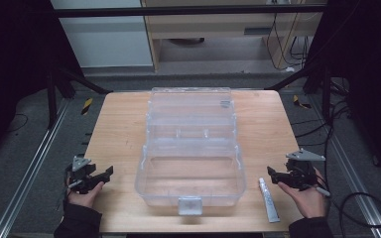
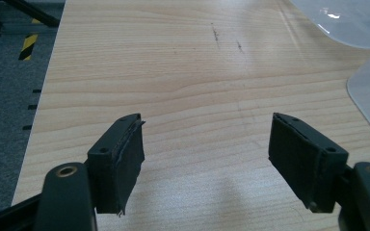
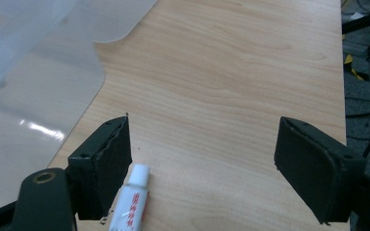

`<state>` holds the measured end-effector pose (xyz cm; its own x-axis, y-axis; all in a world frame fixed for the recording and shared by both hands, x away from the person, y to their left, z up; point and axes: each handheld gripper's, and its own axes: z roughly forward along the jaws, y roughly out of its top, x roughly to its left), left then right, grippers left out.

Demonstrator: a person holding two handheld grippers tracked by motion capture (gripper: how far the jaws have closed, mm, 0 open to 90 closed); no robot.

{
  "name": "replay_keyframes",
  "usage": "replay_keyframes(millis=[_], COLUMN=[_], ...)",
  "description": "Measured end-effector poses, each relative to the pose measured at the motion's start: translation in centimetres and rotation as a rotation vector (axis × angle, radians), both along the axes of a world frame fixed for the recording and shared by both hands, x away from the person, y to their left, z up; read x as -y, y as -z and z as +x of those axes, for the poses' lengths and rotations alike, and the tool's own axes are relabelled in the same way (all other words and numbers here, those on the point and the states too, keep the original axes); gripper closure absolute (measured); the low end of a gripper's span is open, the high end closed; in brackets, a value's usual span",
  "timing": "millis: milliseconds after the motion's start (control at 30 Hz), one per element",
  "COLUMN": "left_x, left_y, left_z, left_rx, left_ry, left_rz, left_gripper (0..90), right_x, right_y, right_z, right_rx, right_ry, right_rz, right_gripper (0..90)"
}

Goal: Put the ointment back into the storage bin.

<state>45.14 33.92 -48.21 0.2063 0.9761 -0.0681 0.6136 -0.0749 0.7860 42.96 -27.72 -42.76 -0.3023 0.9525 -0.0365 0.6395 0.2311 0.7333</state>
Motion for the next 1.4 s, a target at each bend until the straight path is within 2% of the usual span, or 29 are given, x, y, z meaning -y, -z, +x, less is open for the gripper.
replay_keyframes(millis=[233, 300, 600, 700, 733, 767, 833, 867, 933, 1100, 1400], left_x=[0.1, 0.2, 0.4, 0.5, 0.5, 0.5, 0.6, 0.6, 0.6, 0.6, 0.7], left_y=[0.1, 0.0, 0.1, 0.2, 0.2, 0.2, 0.2, 0.3, 0.3, 0.4, 0.4], left_z=[0.0, 0.0, 0.1, 0.1, 0.1, 0.1, 0.1, 0.1, 0.2, 0.2, 0.2], left_rx=[-0.005, -0.001, -0.01, -0.015, -0.015, -0.017, -0.019, -0.02, -0.021, -0.026, -0.031], left_ry=[0.007, 0.009, 0.022, 0.026, 0.028, 0.03, 0.031, 0.032, 0.033, 0.036, 0.04], left_rz=[0.0, 0.0, 0.004, 0.006, 0.006, 0.008, 0.008, 0.008, 0.009, 0.01, 0.015], left_gripper=[27.9, 28.0, 28.1, 28.1, 28.1, 28.2, 28.2, 28.2, 28.2, 28.2, 28.2], right_x=[-0.7, -0.8, -1.8, -2.2, -2.2, -2.5, -2.6, -2.7, -2.9, -3.4, -4.2], right_y=[-1.7, -1.8, -2.5, -2.3, -2.3, -2.2, -2.1, -2.0, -1.8, -1.3, -0.3], right_z=[-0.6, -0.6, -0.4, -0.2, -0.2, -0.2, -0.1, -0.1, 0.0, 0.2, 0.5], right_rx=[-0.062, -0.066, -0.157, -0.203, -0.203, -0.227, -0.229, -0.25, -0.259, -0.316, -0.387], right_ry=[-0.021, -0.029, -0.05, -0.064, -0.064, -0.065, -0.069, -0.068, -0.079, -0.077, -0.079], right_rz=[-0.003, -0.006, -0.003, -0.018, -0.018, -0.022, -0.026, -0.028, -0.04, -0.065, -0.111], right_gripper=[21.9, 22.3, 28.6, 30.6, 30.6, 31.5, 31.8, 31.9, 32.7, 36.5, 42.7])
